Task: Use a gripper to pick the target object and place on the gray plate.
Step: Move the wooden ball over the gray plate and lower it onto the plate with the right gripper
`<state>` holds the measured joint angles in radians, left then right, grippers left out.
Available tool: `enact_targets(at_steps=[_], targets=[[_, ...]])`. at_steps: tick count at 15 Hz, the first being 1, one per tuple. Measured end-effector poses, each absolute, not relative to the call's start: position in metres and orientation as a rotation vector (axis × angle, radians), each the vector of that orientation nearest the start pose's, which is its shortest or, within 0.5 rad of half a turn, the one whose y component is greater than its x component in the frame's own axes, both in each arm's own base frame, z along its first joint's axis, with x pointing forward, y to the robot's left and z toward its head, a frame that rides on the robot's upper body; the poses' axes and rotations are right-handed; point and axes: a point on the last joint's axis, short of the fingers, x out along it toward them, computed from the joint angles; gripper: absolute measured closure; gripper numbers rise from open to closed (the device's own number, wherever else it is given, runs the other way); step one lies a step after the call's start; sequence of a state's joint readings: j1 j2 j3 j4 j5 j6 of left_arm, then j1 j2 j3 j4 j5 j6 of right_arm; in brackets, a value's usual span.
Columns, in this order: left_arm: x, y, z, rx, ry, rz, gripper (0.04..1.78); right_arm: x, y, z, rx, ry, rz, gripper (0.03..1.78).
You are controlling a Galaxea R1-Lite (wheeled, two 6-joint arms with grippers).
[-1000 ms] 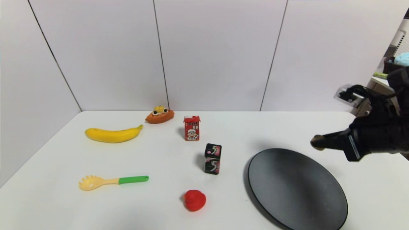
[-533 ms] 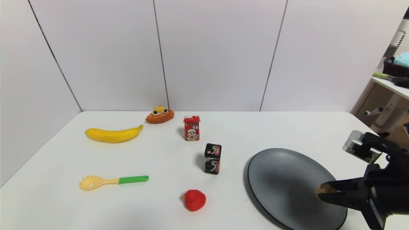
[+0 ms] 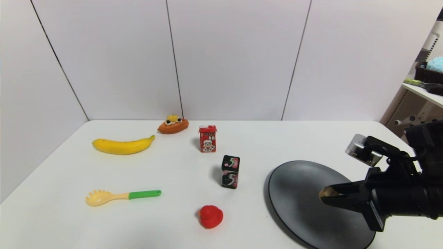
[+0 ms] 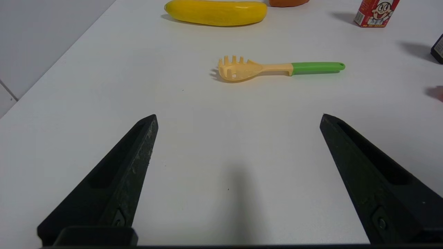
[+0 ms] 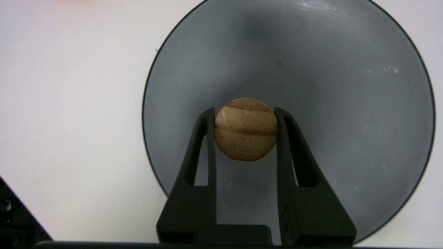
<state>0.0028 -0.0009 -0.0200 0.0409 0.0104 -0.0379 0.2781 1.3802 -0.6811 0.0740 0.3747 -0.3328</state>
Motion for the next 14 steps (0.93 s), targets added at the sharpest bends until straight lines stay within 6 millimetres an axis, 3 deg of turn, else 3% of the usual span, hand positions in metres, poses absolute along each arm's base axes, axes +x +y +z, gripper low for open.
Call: enact_targets(at_steps=[7,10,14], targets=[[-0.024,0.000,0.077,-0.038,0.020,0.013,0.13,0.210,0.069,0.156,-0.283,0.725,0.755,1.34],[-0.024,0.000,0.077,-0.038,0.020,0.013,0.13,0.214,0.069,0.159,-0.289,0.704,0.750,0.93],[-0.024,0.000,0.077,-0.038,0.020,0.014,0.13,0.216,0.064,0.168,-0.275,0.659,0.715,0.60]])
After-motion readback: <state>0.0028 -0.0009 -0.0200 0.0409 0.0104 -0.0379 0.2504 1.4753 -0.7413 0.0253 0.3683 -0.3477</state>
